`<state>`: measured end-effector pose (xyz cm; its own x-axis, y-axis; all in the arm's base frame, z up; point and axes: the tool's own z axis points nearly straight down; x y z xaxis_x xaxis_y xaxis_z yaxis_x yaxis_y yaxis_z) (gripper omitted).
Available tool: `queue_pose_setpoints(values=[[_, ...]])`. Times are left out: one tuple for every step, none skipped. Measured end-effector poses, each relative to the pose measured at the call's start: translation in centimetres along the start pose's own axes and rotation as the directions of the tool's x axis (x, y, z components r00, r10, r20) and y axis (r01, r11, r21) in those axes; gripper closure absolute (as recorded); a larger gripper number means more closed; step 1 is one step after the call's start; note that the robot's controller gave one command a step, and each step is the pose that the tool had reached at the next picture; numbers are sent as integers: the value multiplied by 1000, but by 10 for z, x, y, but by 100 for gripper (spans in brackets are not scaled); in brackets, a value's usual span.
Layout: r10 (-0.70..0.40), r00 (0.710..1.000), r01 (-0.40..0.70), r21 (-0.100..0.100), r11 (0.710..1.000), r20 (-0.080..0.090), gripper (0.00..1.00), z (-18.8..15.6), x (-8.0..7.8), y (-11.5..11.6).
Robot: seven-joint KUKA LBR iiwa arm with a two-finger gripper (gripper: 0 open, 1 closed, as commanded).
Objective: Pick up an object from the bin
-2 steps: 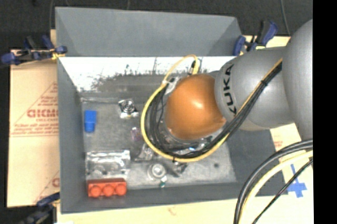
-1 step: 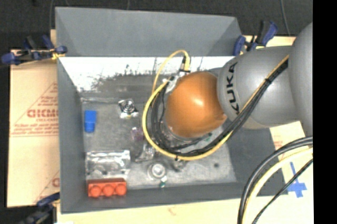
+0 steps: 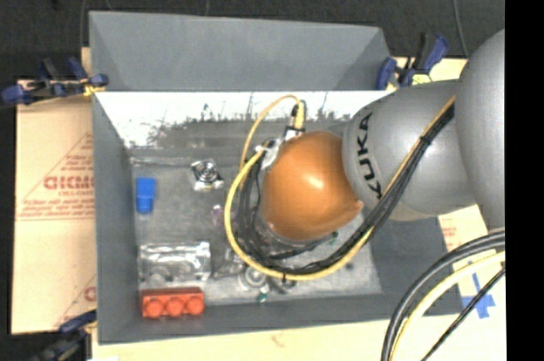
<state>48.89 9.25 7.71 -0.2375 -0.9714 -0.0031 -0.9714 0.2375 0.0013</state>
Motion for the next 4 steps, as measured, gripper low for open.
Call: queue_pose_setpoints(values=[[15,1000,-15,6,1000,-1,0,-19,6,-17],[-7,1000,7,0,1000,0,0,-18,11,-3],[-212,977,212,3,977,-3,0,-16,13,-16],[-210,978,210,0,978,0,0,-20,6,-4]])
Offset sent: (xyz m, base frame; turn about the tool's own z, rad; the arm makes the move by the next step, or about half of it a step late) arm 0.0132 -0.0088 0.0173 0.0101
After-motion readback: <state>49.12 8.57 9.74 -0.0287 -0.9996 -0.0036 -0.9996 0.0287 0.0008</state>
